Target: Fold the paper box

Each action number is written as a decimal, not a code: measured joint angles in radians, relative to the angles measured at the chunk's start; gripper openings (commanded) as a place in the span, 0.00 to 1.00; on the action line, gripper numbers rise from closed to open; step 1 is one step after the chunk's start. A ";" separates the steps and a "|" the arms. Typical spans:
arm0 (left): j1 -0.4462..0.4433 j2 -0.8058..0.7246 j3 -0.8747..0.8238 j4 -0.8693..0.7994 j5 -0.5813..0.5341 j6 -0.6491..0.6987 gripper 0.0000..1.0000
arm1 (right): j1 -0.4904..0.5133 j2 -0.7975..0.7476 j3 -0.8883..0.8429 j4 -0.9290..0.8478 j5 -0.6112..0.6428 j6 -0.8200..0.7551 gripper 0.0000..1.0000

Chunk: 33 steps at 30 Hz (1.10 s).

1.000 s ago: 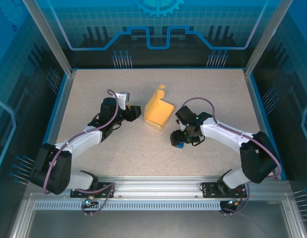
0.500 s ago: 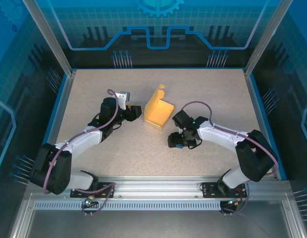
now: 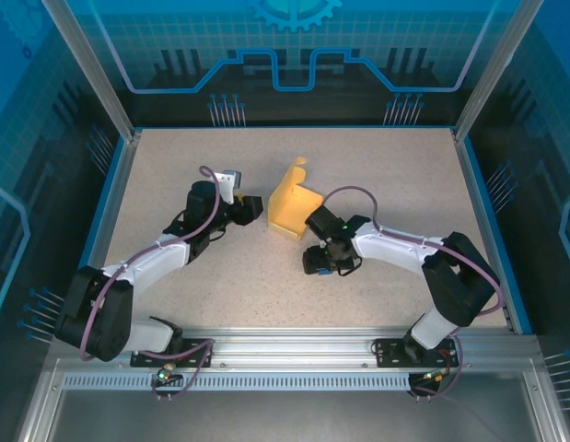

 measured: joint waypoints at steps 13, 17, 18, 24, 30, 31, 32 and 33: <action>0.000 0.006 0.000 0.000 0.000 0.000 0.59 | 0.063 0.081 0.063 -0.028 0.083 -0.087 0.53; 0.000 0.014 0.000 -0.003 0.000 0.000 0.59 | 0.064 0.090 0.071 -0.028 0.090 -0.121 0.48; 0.000 0.014 0.000 -0.003 0.000 0.000 0.59 | 0.064 0.094 0.074 -0.028 0.093 -0.127 0.47; 0.000 0.014 0.000 -0.006 -0.004 0.000 0.59 | 0.064 0.093 0.101 -0.043 0.117 -0.181 0.45; 0.000 0.014 0.000 -0.011 -0.008 0.000 0.59 | 0.045 0.039 0.146 -0.063 0.154 -0.304 0.45; 0.000 0.014 0.000 -0.013 -0.008 0.000 0.59 | 0.034 0.026 0.159 -0.063 0.160 -0.333 0.45; 0.000 0.013 0.000 -0.015 -0.008 0.000 0.59 | 0.021 0.017 0.172 -0.061 0.166 -0.360 0.45; 0.000 0.013 0.000 -0.017 -0.010 0.000 0.59 | 0.008 0.009 0.183 -0.057 0.170 -0.385 0.45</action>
